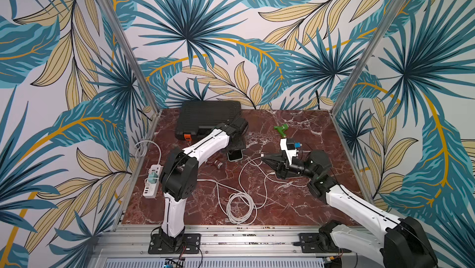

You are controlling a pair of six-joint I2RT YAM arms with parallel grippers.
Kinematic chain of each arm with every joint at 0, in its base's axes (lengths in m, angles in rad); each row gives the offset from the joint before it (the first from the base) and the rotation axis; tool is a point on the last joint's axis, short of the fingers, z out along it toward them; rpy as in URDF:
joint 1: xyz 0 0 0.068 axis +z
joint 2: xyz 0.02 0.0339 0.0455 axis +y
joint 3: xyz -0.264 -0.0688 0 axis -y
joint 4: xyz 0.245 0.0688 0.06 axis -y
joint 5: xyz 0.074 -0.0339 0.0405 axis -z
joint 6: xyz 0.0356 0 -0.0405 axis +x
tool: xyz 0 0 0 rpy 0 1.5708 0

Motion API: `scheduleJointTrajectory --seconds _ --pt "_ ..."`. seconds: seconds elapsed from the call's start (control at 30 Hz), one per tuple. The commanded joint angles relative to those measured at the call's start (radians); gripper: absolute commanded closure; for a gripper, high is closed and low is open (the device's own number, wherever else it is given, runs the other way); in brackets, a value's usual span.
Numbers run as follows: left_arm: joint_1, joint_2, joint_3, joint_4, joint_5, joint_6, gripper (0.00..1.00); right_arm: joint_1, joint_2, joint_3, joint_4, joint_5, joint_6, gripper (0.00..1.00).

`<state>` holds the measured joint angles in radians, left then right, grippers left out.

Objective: Plug the charging cable into the phone
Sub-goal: Pick up the phone at the center of the board, then insert the charging cable into the phone.

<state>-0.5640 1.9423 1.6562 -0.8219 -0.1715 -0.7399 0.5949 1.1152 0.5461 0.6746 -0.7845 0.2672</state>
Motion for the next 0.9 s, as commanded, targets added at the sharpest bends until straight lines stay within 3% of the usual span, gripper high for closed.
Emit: scheduleJointTrajectory --seconds 0.0,0.4,0.87 --pt "-0.004 -0.115 0.023 0.041 -0.008 0.027 1.0 -0.002 0.035 0.026 0.001 0.001 0.037 0.99" --pt "-0.005 -0.317 0.039 0.01 -0.003 -0.033 1.0 0.024 0.203 0.106 0.007 -0.076 0.088 1.0" --pt "-0.005 -0.335 0.014 0.04 0.026 -0.064 1.0 0.079 0.446 0.267 -0.066 -0.102 0.095 1.0"
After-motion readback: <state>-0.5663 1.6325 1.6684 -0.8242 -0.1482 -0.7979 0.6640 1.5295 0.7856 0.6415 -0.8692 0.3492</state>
